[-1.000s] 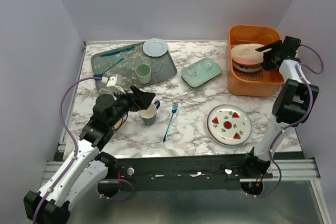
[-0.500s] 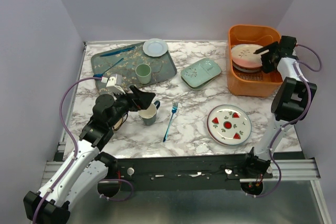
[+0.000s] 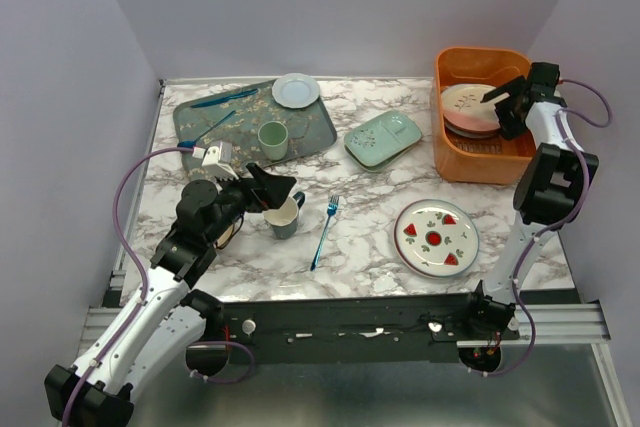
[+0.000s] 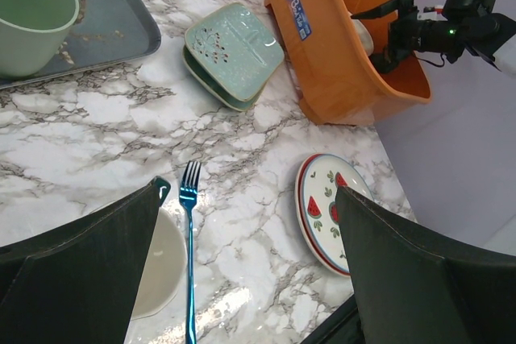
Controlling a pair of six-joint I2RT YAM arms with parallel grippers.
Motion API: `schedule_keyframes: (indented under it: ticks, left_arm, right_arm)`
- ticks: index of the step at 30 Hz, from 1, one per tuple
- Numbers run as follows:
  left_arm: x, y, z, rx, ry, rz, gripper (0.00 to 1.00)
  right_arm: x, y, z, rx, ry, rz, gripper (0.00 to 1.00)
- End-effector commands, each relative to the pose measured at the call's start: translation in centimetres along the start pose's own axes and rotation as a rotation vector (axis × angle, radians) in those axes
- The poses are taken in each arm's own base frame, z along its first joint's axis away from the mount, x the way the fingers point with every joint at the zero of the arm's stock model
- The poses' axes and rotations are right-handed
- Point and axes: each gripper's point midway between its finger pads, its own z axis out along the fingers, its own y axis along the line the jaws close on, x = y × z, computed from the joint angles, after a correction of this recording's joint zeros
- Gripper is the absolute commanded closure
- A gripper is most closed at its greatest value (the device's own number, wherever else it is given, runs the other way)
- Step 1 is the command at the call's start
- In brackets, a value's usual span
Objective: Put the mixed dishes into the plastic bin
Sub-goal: Place the plate in the plastic bin.
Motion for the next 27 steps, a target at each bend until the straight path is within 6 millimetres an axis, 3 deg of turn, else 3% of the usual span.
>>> schedule_keyframes:
  ticks: [1, 9, 27]
  left_arm:
    - [-0.5, -0.1, -0.1, 0.009, -0.028, -0.005, 0.01]
    - [-0.5, -0.2, -0.1, 0.014, -0.026, -0.003, 0.01]
    - [-1.0, -0.9, -0.5, 0.035, -0.036, 0.011, 0.01]
  right_arm:
    - [-2.3, -0.4, -0.2, 0.06, -0.084, -0.041, 0.0]
    - [-2.9, 0.2, -1.6, 0.071, -0.116, -0.087, 0.0]
    - [-1.8, -0.8, -2.5, 0.095, -0.094, -0.114, 0.0]
